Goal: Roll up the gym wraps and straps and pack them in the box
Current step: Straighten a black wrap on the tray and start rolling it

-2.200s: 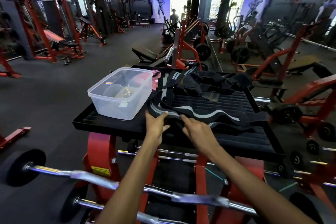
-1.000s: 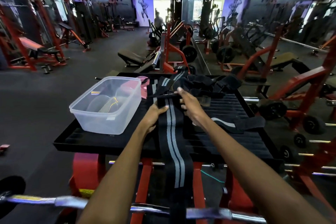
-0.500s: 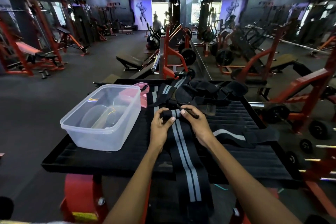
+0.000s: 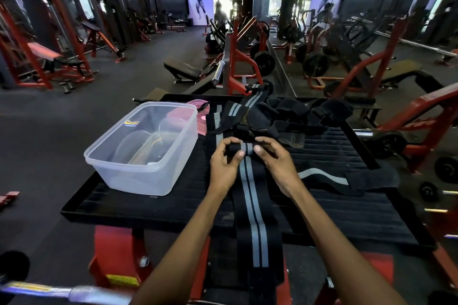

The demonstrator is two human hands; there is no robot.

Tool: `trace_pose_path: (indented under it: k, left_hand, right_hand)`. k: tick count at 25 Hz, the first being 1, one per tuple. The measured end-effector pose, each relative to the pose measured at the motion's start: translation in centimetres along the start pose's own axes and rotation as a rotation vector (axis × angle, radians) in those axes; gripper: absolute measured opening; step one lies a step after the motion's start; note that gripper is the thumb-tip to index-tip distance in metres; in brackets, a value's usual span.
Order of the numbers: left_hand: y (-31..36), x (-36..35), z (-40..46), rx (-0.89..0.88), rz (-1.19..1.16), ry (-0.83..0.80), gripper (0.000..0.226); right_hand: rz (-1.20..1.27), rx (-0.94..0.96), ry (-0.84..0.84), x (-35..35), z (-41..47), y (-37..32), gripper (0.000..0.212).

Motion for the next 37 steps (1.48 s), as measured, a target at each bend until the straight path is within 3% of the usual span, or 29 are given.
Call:
trace_pose_path:
  k: [6,15,19,23,29,34,37]
  left_hand:
    - [-0.3,0.0,-0.5,0.068,-0.010,0.017,0.019]
    - [0.2,-0.1,-1.1,0.020,0.022,-0.070,0.029]
    - [0.2,0.3,-1.3,0.067,0.022,0.010,0.015]
    - [0.5,0.5,-1.4,0.004,0.071,0.004,0.024]
    - [-0.8,0.3,-1.7,0.044,0.154,-0.015,0.044]
    - [0.5,0.2,-2.4,0.047,0.131,0.020,0.013]
    - [1.2,0.2,-3.2,0.058,0.088,0.062,0.016]
  right_hand:
    - [-0.029,0.123,0.021,0.1,-0.6,-1.2,0.023]
    - [-0.120,0.146,0.031,0.2,-1.2,-1.6,0.022]
    - [-0.139,0.179,0.011,-0.1,-1.7,-1.9,0.024]
    - [-0.146,0.148,0.014,0.0,-1.8,-1.8,0.026]
    - [-0.165,0.184,0.072,0.3,-1.8,-1.8,0.027]
    - [-0.167,0.176,0.014,-0.2,-2.3,-2.0,0.027]
    - [-0.193,0.230,-0.001,-0.7,-3.0,-3.0,0.021]
Point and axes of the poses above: each hand's wrist, its own z-axis towards the middle knuckle, its own x-axis out of the back of the hand, y = z × x, the point moved 6 cm from there along z, towards the middle knuckle, and after that the axes turned 5 degrees about -y, right-handed, at the moved point
